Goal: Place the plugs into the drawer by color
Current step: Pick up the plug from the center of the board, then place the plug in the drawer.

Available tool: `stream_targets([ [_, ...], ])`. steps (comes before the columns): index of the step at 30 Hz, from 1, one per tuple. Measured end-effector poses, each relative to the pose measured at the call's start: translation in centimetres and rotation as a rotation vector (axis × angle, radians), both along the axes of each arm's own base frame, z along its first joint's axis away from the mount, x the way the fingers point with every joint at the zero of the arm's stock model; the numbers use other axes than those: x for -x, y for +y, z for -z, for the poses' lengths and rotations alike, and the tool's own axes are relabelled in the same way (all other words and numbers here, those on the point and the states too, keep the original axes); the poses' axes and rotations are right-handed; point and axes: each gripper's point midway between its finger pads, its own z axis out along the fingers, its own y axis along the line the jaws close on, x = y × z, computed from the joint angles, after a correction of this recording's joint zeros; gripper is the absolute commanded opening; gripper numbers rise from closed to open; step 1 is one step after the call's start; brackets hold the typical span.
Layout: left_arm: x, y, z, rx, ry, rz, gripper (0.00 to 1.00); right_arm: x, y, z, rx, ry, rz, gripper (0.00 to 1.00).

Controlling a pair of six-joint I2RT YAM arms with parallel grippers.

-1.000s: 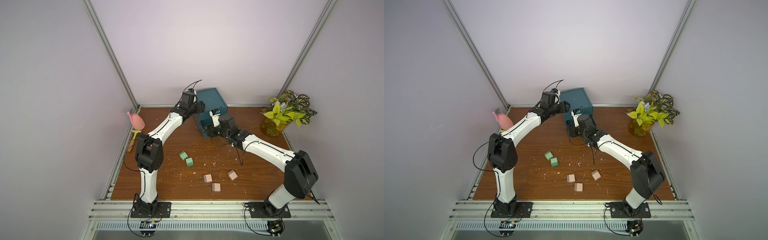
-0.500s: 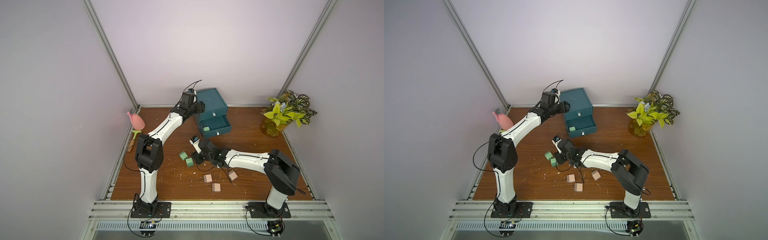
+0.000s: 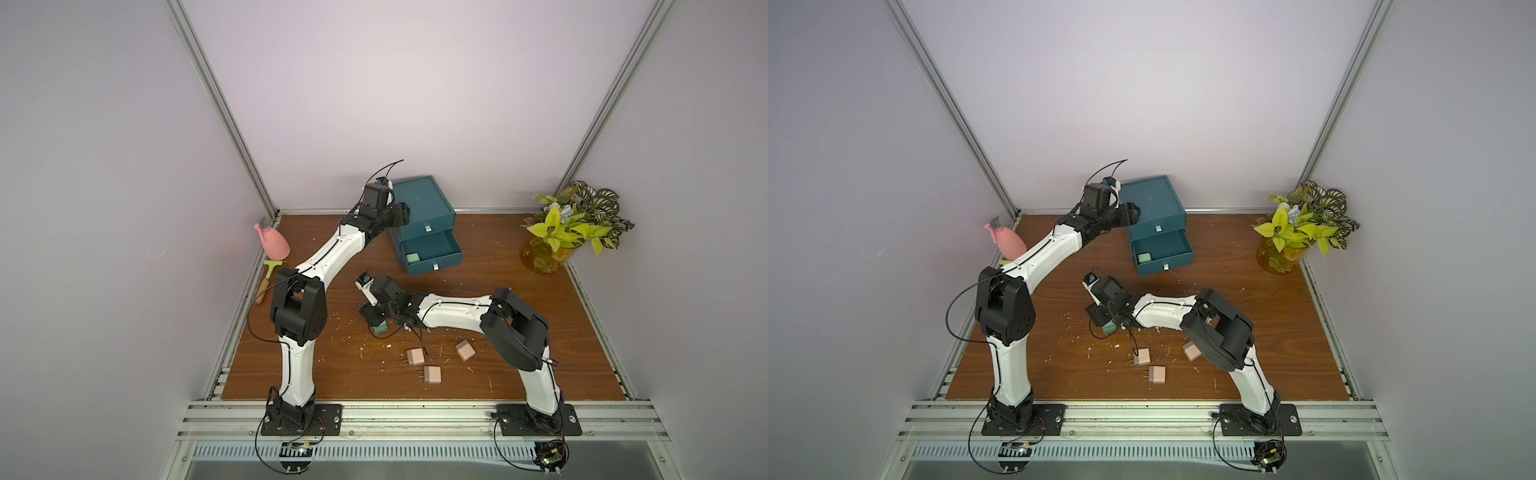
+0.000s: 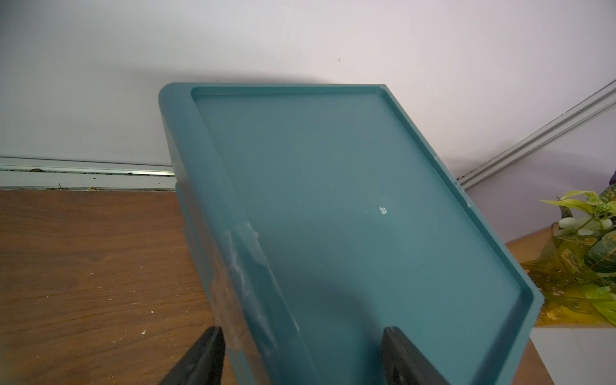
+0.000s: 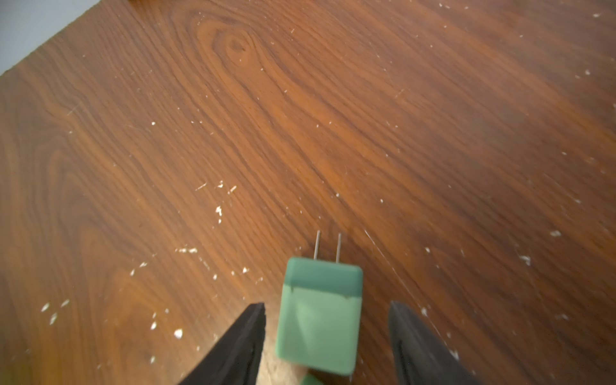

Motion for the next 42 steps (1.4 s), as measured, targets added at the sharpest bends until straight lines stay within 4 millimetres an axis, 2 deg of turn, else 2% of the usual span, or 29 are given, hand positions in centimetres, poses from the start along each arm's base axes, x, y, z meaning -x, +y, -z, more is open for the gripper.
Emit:
stream_targets([
  [9, 0.0, 0.0, 0.0, 0.000, 0.000, 0.000, 0.70, 0.5, 0.1, 2.4, 0.043, 0.033, -0.007, 0.50],
  [15, 0.0, 0.0, 0.0, 0.000, 0.000, 0.000, 0.69, 0.4, 0.3, 2.2, 0.035, 0.033, -0.003, 0.39],
  [22, 0.0, 0.0, 0.0, 0.000, 0.000, 0.000, 0.69, 0.4, 0.1, 1.6, 0.033, 0.034, 0.008, 0.36],
  [24, 0.0, 0.0, 0.0, 0.000, 0.000, 0.000, 0.69, 0.3, -0.4, 0.4, 0.030, 0.020, 0.023, 0.35],
  [26, 0.0, 0.0, 0.0, 0.000, 0.000, 0.001, 0.69, -0.1, -1.2, -1.8, 0.016, -0.005, 0.050, 0.35],
  [28, 0.0, 0.0, 0.0, 0.001, 0.000, 0.001, 0.69, -0.4, -2.1, -4.9, -0.018, -0.039, 0.078, 0.35],
  [31, 0.1, 0.0, -0.1, 0.001, 0.000, 0.002, 0.69, -1.3, -4.4, -10.6, -0.099, -0.105, 0.136, 0.34],
  [33, 0.1, 0.0, -0.1, 0.003, 0.000, 0.003, 0.69, -2.3, -6.8, -14.2, -0.149, -0.151, 0.193, 0.35],
  [35, 0.1, -0.1, -0.1, 0.005, 0.001, 0.005, 0.69, -3.4, -9.4, -16.9, -0.180, -0.191, 0.254, 0.35],
  [38, 0.2, -0.2, -0.1, 0.015, 0.005, 0.009, 0.69, -5.4, -13.1, -19.1, -0.196, -0.229, 0.347, 0.34],
  [42, 0.3, -0.5, -0.1, 0.033, 0.014, 0.019, 0.68, -8.0, -16.9, -19.2, -0.160, -0.228, 0.440, 0.35],
])
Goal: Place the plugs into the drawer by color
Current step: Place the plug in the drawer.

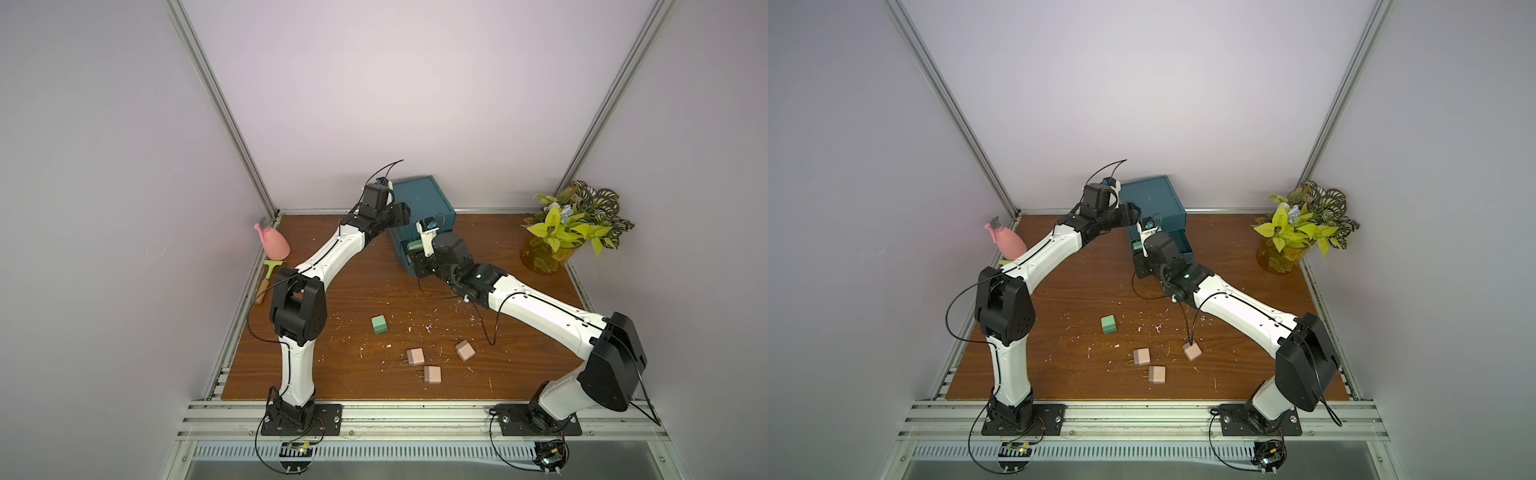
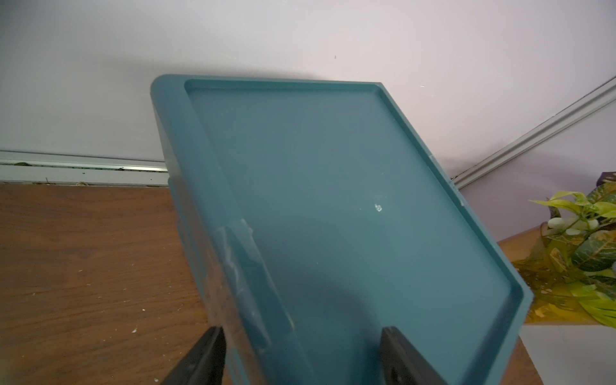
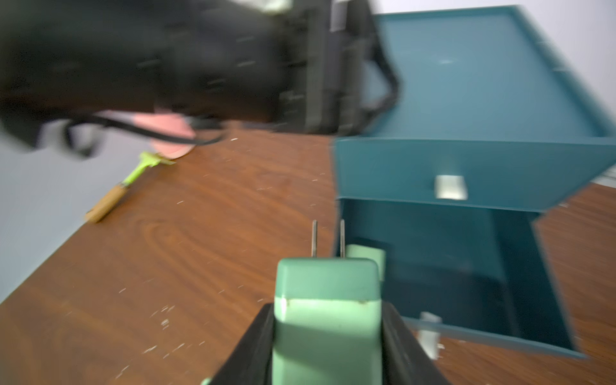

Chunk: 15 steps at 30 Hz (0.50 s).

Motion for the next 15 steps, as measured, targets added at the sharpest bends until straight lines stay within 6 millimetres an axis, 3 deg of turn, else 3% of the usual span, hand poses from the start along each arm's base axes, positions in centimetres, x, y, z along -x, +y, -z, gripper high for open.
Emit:
stream_targets([
  [4, 0.1, -0.1, 0.0, 0.007, 0.005, 0.006, 0.68, -1.8, -1.7, 1.1, 0.056, 0.057, 0.047, 0.36],
  [8, 0.1, -0.2, 0.0, 0.008, 0.006, 0.008, 0.68, -3.2, -1.3, 2.2, 0.084, 0.100, 0.050, 0.36],
  [15, 0.1, -0.2, 0.1, 0.008, 0.006, 0.008, 0.68, -4.0, -0.7, 4.9, 0.129, 0.190, 0.030, 0.37],
])
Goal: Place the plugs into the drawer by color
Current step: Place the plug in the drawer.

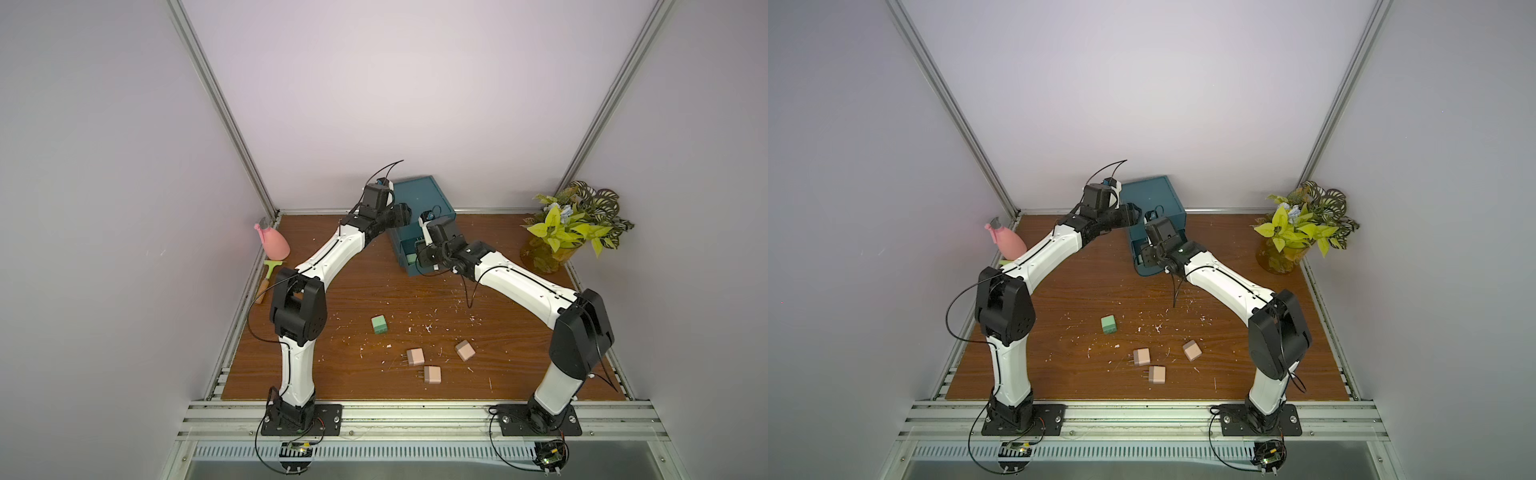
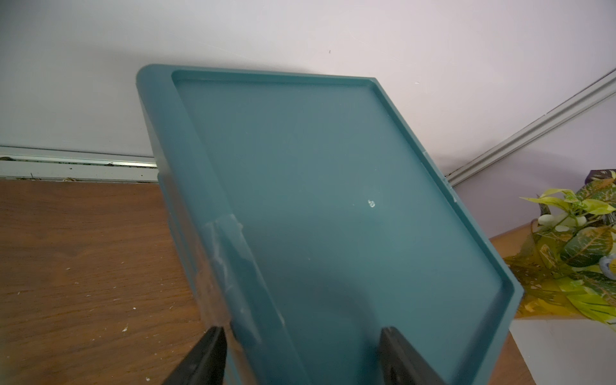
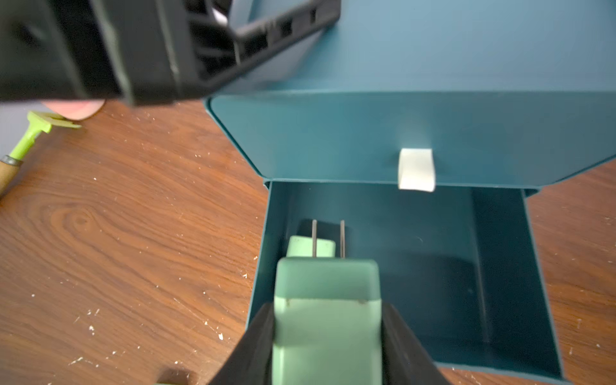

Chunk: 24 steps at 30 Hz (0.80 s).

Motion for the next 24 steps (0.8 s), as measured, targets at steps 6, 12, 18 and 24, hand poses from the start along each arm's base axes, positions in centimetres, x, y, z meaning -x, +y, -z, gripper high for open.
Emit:
stream_targets([
  [6, 0.0, 0.0, 0.0, 0.000, 0.000, 0.000, 0.68, -0.1, -0.6, 1.1, 0.029, 0.036, 0.011, 0.38],
  [12, 0.0, 0.0, 0.0, 0.000, 0.000, 0.000, 0.68, -0.2, -1.5, 1.6, 0.045, 0.056, 0.026, 0.38],
  [18, 0.0, 0.0, 0.0, 0.000, 0.000, 0.000, 0.68, -0.4, -2.1, 1.8, 0.048, 0.063, 0.039, 0.38],
  [24, 0.0, 0.0, 0.1, 0.001, 0.000, 0.001, 0.68, -0.7, -2.6, 2.1, 0.047, 0.066, 0.053, 0.38],
])
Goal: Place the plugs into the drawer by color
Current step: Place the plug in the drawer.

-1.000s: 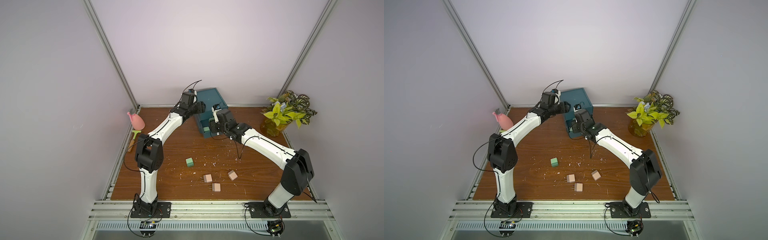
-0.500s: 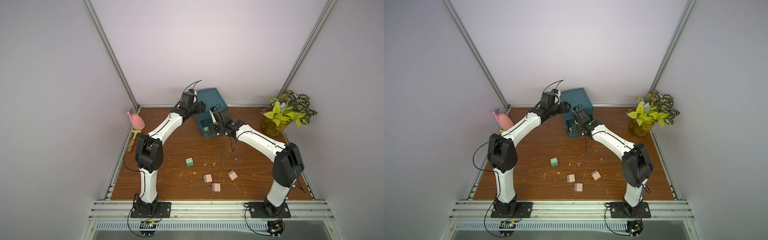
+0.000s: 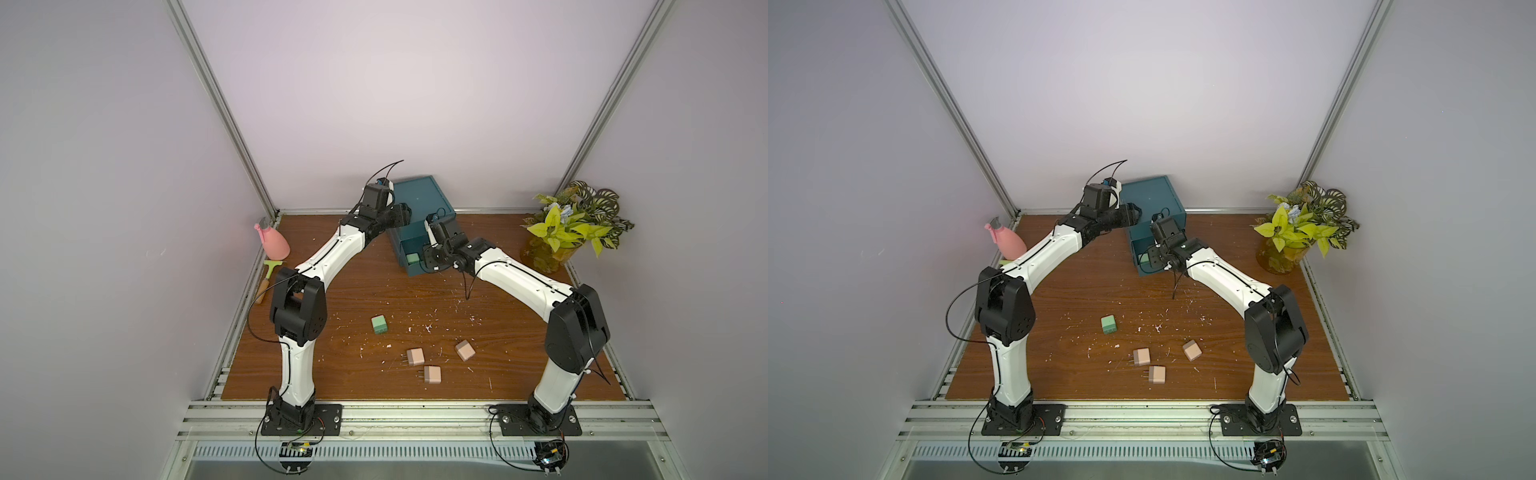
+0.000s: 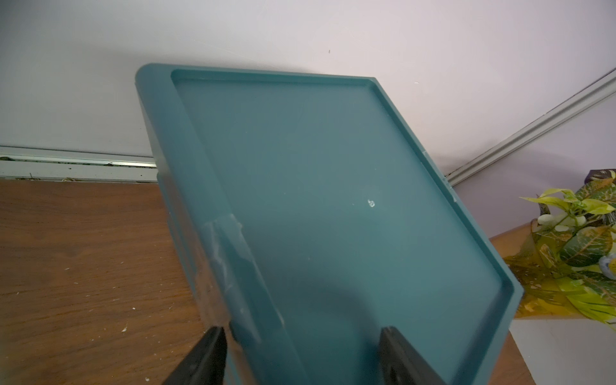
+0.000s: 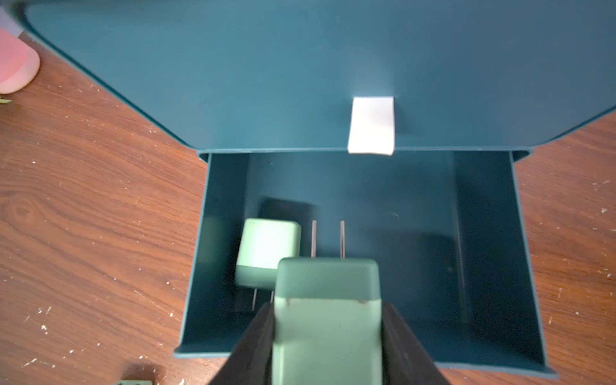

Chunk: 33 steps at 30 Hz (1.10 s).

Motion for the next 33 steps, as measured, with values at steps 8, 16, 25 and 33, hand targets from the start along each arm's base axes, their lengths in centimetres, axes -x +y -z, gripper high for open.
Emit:
stream_targets([
  [8, 0.0, 0.0, 0.0, 0.002, -0.001, 0.002, 0.68, -0.5, -0.5, 0.3, -0.003, -0.003, 0.014, 0.39],
  [16, 0.0, 0.0, 0.0, 0.002, -0.001, 0.003, 0.68, -0.6, -0.8, 1.3, 0.010, 0.015, 0.020, 0.43],
  [25, 0.0, 0.0, 0.0, 0.002, -0.001, 0.003, 0.68, -0.8, -1.2, 1.5, 0.019, 0.022, 0.026, 0.56],
  [33, 0.0, 0.0, 0.0, 0.002, -0.001, 0.002, 0.68, -0.6, -1.3, 1.4, 0.018, 0.029, 0.016, 0.61],
])
